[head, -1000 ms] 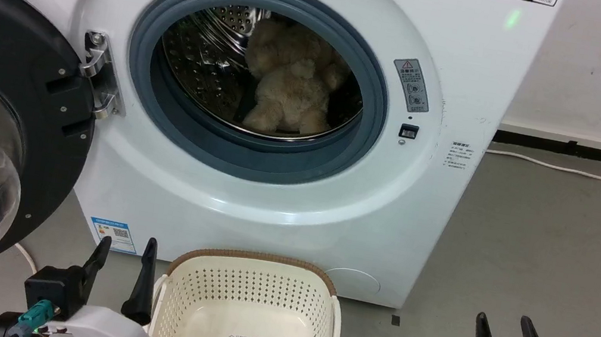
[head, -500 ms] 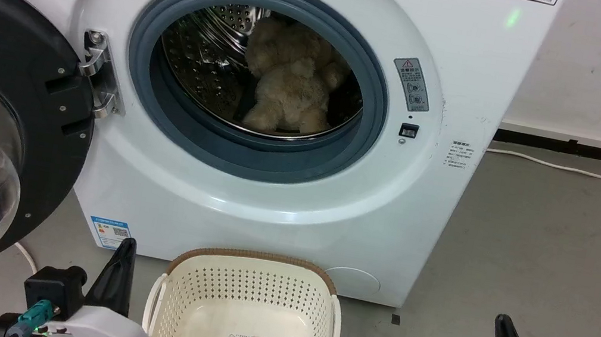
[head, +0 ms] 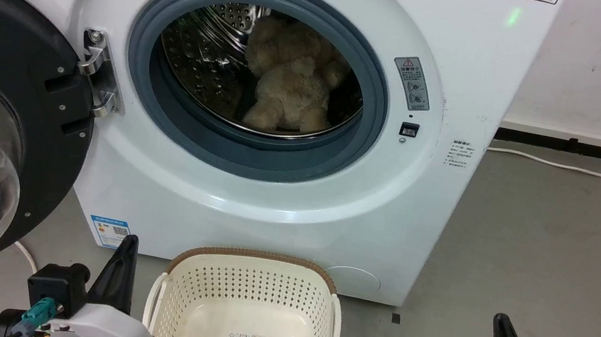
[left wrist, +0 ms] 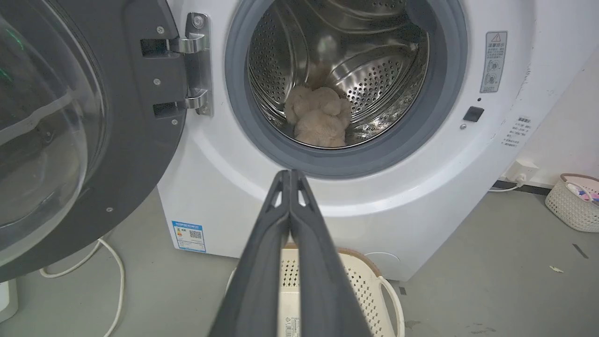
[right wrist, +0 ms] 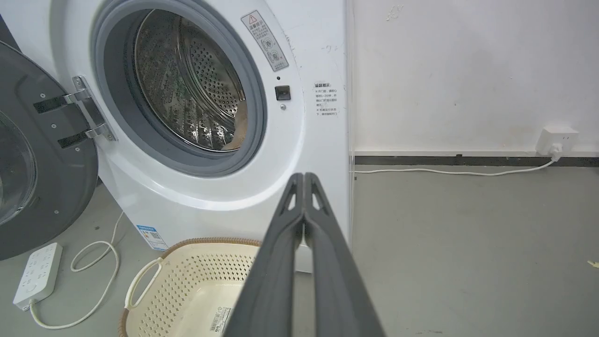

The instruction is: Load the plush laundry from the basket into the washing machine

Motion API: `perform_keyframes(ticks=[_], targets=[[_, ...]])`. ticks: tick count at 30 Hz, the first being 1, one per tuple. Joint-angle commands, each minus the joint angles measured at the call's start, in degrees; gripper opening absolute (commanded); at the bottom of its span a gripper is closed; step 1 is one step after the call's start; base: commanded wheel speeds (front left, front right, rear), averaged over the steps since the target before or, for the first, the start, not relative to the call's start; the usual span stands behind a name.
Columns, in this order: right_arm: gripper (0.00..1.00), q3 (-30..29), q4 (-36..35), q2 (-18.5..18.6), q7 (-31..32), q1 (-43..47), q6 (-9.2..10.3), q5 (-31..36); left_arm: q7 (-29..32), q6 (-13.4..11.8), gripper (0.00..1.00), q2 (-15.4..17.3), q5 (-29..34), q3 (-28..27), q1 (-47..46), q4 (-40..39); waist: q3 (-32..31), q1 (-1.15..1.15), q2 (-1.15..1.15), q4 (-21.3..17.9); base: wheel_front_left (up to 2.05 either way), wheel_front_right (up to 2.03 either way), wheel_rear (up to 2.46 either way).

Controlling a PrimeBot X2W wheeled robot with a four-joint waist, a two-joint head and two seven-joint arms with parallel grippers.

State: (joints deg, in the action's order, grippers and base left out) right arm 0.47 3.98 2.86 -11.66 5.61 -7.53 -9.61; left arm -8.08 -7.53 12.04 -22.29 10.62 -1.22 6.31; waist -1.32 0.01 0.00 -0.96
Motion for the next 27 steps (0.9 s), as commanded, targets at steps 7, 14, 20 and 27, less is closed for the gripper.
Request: perform_keyframes(ticks=[7, 14, 20, 27], targets=[[0.00, -0.05, -0.51, 0.00, 0.96, -0.87, 0.01, 0.99, 0.67, 0.69, 0.00, -0.69, 2.03, -0.88, 0.23, -0.69, 0.09, -0.01, 0.00, 0.06, 0.00, 0.00, 0.00], [0.00, -0.08, -0.75, 0.00, 1.70, -1.20, 0.01, 1.58, 1.18, 1.16, 0.00, -1.27, 3.42, -1.55, 0.30, -1.08, 0.17, -0.01, 0.00, 0.12, 0.00, 0.00, 0.00], [0.00, -0.10, -0.95, 0.00, 2.33, -1.48, 0.01, 2.09, 1.62, 1.57, 0.00, -1.77, 4.61, -2.12, 0.35, -1.41, 0.24, -0.01, 0.00, 0.18, 0.00, 0.00, 0.00], [0.00, -0.13, -1.19, 0.00, 3.06, -1.80, 0.01, 2.68, 2.13, 2.04, 0.00, -2.35, 6.00, -2.79, 0.42, -1.79, 0.33, -0.01, 0.00, 0.24, 0.00, 0.00, 0.00]])
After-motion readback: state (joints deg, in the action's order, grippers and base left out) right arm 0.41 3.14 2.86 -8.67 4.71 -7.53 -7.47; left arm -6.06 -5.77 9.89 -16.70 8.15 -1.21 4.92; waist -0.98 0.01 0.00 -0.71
